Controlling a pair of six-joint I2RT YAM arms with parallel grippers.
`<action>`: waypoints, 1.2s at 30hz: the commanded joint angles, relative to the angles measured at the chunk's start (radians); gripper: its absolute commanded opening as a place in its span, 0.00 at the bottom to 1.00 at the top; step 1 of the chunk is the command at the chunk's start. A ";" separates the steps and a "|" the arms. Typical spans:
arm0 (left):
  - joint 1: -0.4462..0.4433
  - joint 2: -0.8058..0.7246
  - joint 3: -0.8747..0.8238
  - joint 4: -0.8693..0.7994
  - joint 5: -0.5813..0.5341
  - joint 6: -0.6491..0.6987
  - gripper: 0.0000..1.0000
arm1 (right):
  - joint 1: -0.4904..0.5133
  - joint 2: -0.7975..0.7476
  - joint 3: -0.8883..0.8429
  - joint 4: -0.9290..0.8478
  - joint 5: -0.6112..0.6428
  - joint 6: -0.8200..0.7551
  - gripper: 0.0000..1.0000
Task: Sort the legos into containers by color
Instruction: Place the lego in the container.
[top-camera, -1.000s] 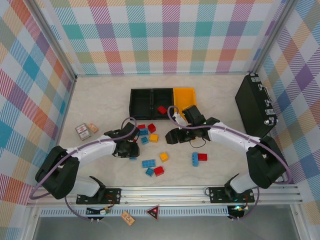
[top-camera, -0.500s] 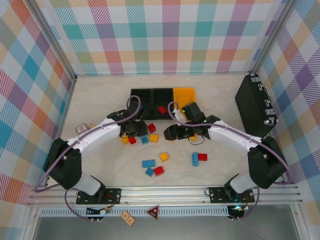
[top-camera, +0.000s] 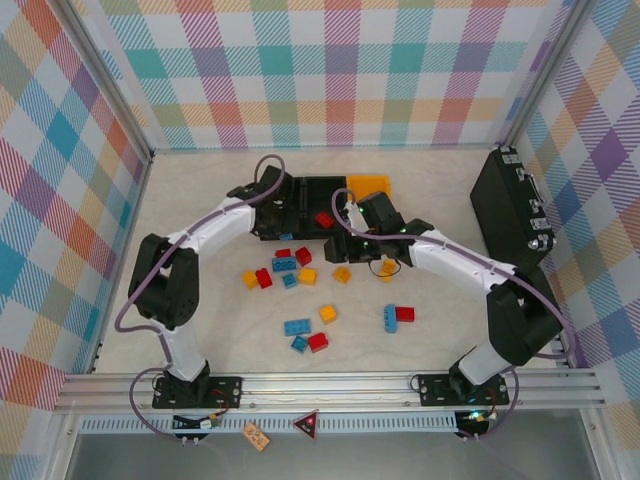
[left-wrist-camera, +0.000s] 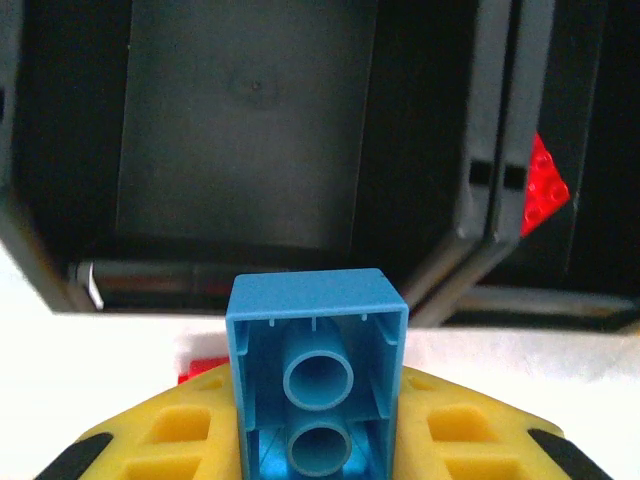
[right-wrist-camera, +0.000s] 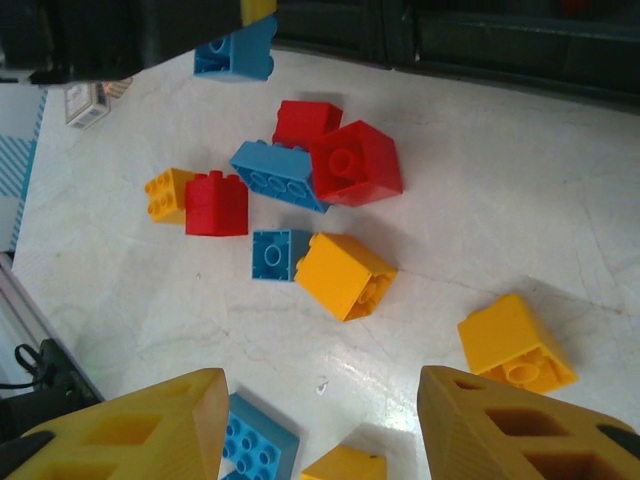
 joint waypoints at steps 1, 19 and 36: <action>0.008 0.055 0.074 -0.058 -0.015 0.024 0.25 | -0.003 0.021 0.026 0.020 0.012 0.028 0.53; 0.055 0.201 0.227 -0.099 -0.039 0.026 0.28 | -0.003 0.021 -0.007 0.043 0.016 0.055 0.53; 0.062 0.239 0.292 -0.125 -0.048 0.036 0.53 | -0.002 0.016 -0.017 0.040 0.040 0.052 0.53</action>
